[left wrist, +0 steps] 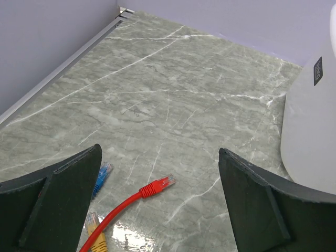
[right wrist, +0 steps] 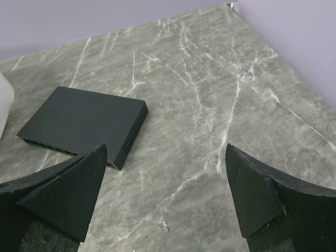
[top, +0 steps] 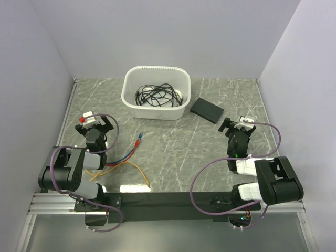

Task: Insert the plug into the switch port

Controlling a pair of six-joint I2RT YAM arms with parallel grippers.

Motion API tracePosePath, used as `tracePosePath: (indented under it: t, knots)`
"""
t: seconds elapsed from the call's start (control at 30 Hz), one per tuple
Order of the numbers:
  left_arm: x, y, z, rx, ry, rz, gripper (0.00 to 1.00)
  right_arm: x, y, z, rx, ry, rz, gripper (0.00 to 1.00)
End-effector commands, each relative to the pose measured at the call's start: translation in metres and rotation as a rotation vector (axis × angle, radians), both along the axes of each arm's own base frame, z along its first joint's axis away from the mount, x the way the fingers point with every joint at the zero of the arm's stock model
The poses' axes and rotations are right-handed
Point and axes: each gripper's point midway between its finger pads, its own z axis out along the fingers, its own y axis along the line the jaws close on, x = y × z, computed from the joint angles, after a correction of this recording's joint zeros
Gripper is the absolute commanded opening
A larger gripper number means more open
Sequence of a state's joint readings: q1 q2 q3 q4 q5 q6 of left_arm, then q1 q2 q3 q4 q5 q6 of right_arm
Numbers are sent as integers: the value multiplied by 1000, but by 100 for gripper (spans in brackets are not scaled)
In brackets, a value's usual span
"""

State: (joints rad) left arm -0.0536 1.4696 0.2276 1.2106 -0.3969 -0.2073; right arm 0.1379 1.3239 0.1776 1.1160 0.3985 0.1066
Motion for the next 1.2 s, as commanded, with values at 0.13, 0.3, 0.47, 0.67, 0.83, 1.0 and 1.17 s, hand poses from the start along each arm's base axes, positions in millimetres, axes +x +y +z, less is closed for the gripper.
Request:
tracePosePath:
  t: [0.13, 0.3, 0.47, 0.67, 0.83, 1.0, 1.17]
  knots:
    - [2, -1, 14, -14, -62, -4, 99, 5, 0, 25, 6, -89, -5, 100]
    - [2, -2, 14, -14, -61, -6, 99, 5, 0, 26, 8, -91, -6, 100]
    - [2, -2, 14, -16, -60, -6, 99, 5, 0, 25, 8, -89, -5, 100]
    - [2, -1, 13, -16, -57, -4, 99, 5, 0, 24, 5, -83, -6, 100]
    - [2, -1, 15, -16, -67, -4, 99, -1, -4, 29, 12, -104, -54, 100]
    - [-1, 4, 20, -26, -82, 34, 99, -14, -5, 46, -5, -166, -74, 100]
    - [-1, 4, 18, -25, -73, 34, 99, -9, 0, 88, 155, -115, -160, 100]
